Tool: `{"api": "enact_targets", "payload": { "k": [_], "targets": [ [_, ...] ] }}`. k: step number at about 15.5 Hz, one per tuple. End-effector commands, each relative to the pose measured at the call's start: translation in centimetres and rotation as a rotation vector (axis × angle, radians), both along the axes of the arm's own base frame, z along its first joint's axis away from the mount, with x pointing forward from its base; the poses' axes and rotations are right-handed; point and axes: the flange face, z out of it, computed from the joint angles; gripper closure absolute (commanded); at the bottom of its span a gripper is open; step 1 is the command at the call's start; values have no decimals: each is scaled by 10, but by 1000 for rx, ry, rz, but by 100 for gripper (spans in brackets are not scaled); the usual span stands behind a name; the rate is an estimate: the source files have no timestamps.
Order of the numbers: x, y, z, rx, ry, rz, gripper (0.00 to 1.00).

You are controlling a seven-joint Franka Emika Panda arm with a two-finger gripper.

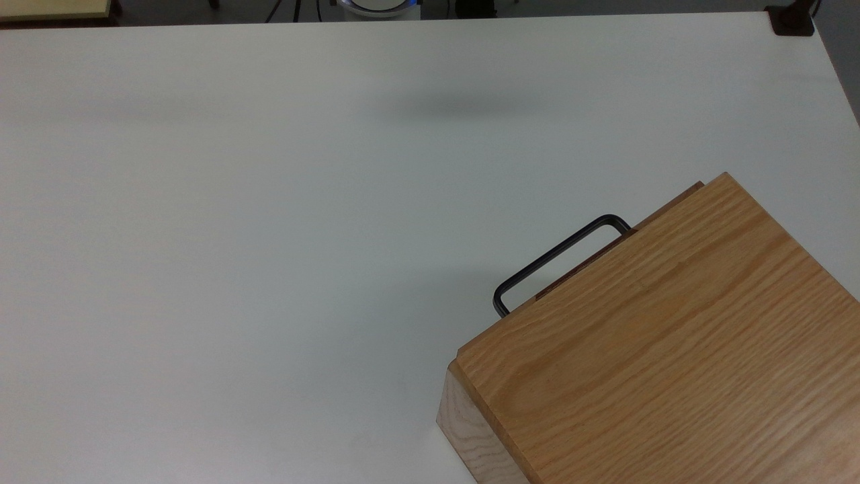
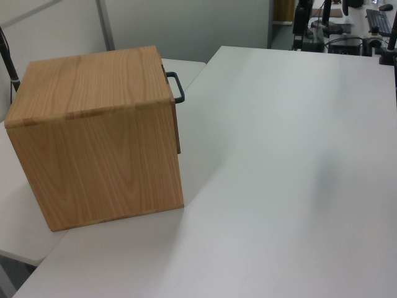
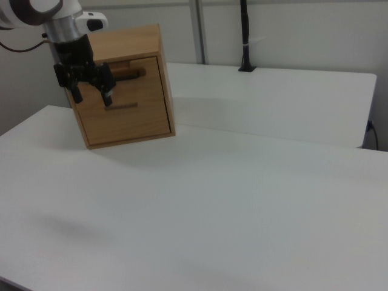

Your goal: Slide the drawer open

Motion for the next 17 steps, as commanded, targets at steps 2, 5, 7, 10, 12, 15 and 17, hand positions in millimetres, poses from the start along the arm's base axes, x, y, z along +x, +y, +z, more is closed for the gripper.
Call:
{"api": "enact_targets", "payload": {
  "k": [2, 5, 7, 10, 12, 15, 17],
  "targets": [
    [-3, -2, -1, 24, -8, 17, 0],
    [-2, -4, -1, 27, -7, 9, 0],
    [-2, -9, 1, 26, -11, 2, 0],
    [4, -7, -9, 22, 1, 2, 0],
    [9, -3, -15, 28, 6, -18, 0],
    [24, 10, -16, 82, -76, -199, 0],
    [44, 22, -23, 180, -144, -418, 0]
  ]
}}
